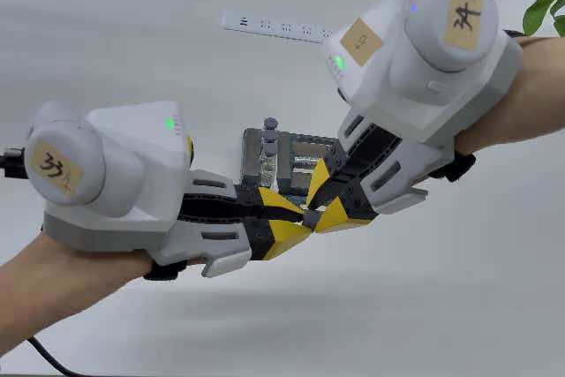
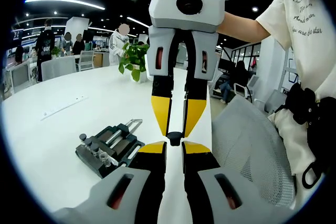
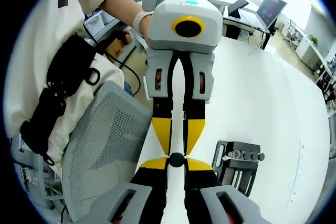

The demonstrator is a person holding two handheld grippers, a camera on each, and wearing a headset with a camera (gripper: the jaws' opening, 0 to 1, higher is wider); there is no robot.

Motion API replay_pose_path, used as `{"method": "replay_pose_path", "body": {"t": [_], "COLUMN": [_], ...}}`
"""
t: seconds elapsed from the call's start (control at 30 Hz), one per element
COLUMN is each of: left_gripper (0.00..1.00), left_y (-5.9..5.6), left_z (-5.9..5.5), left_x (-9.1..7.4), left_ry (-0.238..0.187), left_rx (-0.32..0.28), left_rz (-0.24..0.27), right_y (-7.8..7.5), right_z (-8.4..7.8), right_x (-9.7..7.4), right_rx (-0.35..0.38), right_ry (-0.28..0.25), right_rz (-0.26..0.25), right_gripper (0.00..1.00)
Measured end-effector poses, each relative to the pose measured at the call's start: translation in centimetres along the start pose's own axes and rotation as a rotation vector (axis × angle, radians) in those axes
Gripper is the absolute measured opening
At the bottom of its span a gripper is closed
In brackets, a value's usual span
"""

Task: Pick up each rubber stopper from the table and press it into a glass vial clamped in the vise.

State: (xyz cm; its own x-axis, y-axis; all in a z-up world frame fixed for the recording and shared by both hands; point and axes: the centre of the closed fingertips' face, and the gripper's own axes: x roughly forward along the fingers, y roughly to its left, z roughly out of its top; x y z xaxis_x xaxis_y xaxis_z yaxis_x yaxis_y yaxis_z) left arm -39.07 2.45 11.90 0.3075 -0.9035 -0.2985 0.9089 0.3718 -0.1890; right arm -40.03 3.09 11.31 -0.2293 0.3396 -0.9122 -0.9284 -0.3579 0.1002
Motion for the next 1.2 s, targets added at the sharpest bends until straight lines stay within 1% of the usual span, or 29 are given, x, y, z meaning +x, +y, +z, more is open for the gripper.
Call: {"method": "replay_pose_path", "body": {"t": [0.1,0.17,0.2,0.23,0.3,0.33,0.4,0.5,0.53,0.6,0.63,0.67,0.7,0.73,0.8,0.83,0.9,0.97,1.03,1.13,1.2], "left_gripper": [0.18,0.27,0.33,0.37,0.45,0.49,0.61,0.73,0.75,0.78,0.8,0.83,0.88,0.91,0.99,0.99,0.99,0.99,0.99,0.99,0.99], "left_y": [0.2,0.6,0.8,1.1,1.6,2.1,2.7,3.5,3.7,3.9,4.1,4.5,4.7,5.0,5.9,6.0,6.4,6.7,7.2,7.3,7.2], "left_z": [-0.2,-0.6,-0.7,-1.0,-1.4,-1.6,-1.9,-2.5,-2.6,-3.1,-3.2,-3.6,-3.8,-4.1,-4.3,-4.5,-4.8,-5.0,-5.4,-5.6,-5.7], "left_x": [-0.1,-0.2,-0.2,-0.2,-0.3,-0.5,-0.7,-1.0,-1.1,-1.3,-1.4,-1.6,-1.7,-1.9,-2.3,-2.5,-2.8,-3.1,-3.6,-3.9,-3.9], "left_ry": [0.004,0.014,0.017,0.024,0.029,0.031,0.029,0.042,0.046,0.057,0.061,0.071,0.077,0.082,0.077,0.084,0.09,0.091,0.092,0.092,0.092], "left_rx": [-0.007,-0.01,-0.011,-0.016,-0.023,-0.036,-0.035,-0.044,-0.05,-0.056,-0.057,-0.061,-0.066,-0.074,-0.074,-0.08,-0.103,-0.107,-0.112,-0.125,-0.129], "left_rz": [0.015,0.041,0.053,0.072,0.091,0.116,0.148,0.188,0.197,0.206,0.22,0.24,0.248,0.264,0.314,0.316,0.339,0.341,0.351,0.364,0.367], "right_y": [-0.1,-0.2,-0.3,-0.4,-0.5,-0.6,-0.9,-1.2,-1.1,-1.3,-1.4,-1.5,-1.6,-1.8,-2.1,-2.3,-2.5,-2.8,-3.2,-3.8,-3.8], "right_z": [-0.1,-0.3,-0.4,-0.5,-0.5,-0.5,-0.7,-1.0,-1.1,-1.3,-1.4,-1.5,-1.6,-1.7,-2.1,-2.4,-2.8,-3.1,-3.4,-3.7,-4.0], "right_x": [0.0,0.2,0.2,0.3,0.4,0.5,0.5,0.8,0.8,1.1,1.1,1.2,1.2,1.4,1.7,1.8,2.2,2.4,2.7,2.9,3.1], "right_rx": [0.009,0.012,0.011,0.013,0.019,0.021,0.024,0.042,0.049,0.046,0.049,0.051,0.053,0.057,0.051,0.055,0.058,0.056,0.056,0.059,0.059], "right_ry": [-0.001,0.005,0.008,0.01,0.008,0.006,0.007,0.008,0.01,0.013,0.017,0.019,0.018,0.022,0.035,0.049,0.06,0.066,0.073,0.082,0.099], "right_rz": [-0.004,-0.005,-0.011,-0.01,-0.012,-0.012,-0.018,-0.016,-0.007,-0.016,-0.015,-0.018,-0.018,-0.018,-0.026,-0.031,-0.025,-0.029,-0.024,-0.02,0.005], "right_gripper": [0.07,0.07,0.07,0.07,0.07,0.07,0.07,0.07,0.07,0.07,0.07,0.07,0.07,0.07,0.07,0.07,0.07,0.07,0.07,0.07,0.07]}}
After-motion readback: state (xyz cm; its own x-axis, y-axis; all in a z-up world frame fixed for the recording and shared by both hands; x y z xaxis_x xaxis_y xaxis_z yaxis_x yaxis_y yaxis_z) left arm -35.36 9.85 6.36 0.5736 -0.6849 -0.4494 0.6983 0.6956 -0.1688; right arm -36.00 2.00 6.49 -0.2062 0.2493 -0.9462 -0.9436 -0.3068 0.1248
